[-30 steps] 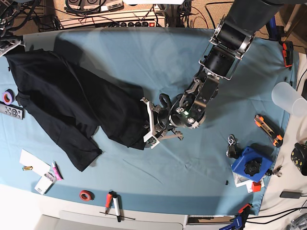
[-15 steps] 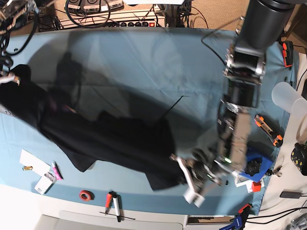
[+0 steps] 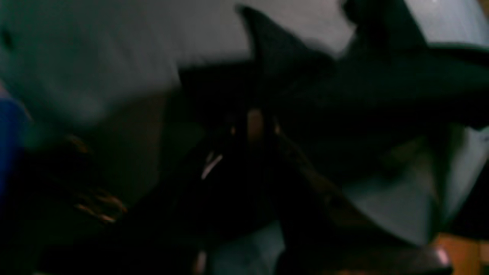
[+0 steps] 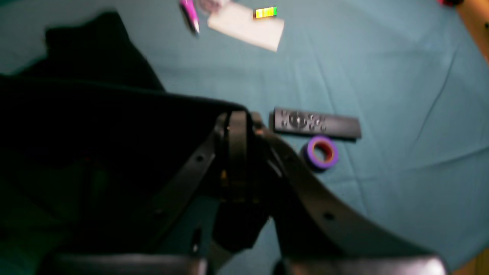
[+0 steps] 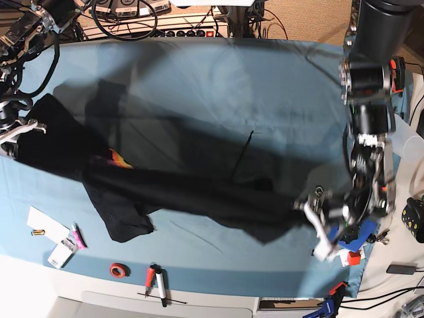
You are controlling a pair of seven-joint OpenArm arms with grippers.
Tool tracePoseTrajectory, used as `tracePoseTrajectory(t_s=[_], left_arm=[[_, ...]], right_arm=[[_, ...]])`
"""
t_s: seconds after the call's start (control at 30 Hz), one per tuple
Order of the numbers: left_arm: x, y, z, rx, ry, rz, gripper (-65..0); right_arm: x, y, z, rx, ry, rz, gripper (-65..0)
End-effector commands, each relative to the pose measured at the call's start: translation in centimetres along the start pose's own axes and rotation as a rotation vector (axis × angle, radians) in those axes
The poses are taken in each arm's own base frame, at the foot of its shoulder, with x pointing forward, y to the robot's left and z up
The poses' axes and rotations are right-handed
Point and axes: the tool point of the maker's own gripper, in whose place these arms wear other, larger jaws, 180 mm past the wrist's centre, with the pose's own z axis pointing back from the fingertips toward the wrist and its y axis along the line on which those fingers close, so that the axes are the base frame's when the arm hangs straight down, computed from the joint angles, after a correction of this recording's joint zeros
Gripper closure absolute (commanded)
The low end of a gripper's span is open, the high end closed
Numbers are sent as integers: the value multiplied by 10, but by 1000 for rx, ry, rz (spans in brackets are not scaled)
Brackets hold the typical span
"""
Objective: Layout the t-shirt on the table in an organized manner, then fold the t-shirt properly
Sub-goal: 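Pull the grasped hem away from the right gripper to stretch the shirt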
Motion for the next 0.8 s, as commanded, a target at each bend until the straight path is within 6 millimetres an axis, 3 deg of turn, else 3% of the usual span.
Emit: tracePoseTrajectory(t_s=[0.0, 0.13, 0.23, 0.3, 0.47, 0.57, 0.77], left_arm=[[13, -5, 10, -43, -69, -2, 0], [-16, -5, 25, -136, -162, 70, -3], [-21, 1, 36, -145, -215, 116, -261], [-21, 2, 38, -148, -223, 126, -337], [-22, -4, 32, -162, -192, 105, -337], [-17, -11, 18, -148, -151, 38, -337], [1, -14, -29, 44, -30, -369, -337]], right_arm=[[9, -5, 4, -11, -33, 21, 0], [-7, -4, 6, -5, 15, 37, 0], [-13, -4, 7, -4, 41, 39, 0], [-13, -4, 7, -4, 43, 39, 0], [-13, -4, 7, -4, 43, 39, 0], [-13, -4, 7, -4, 43, 39, 0], [-14, -4, 7, -5, 48, 39, 0]])
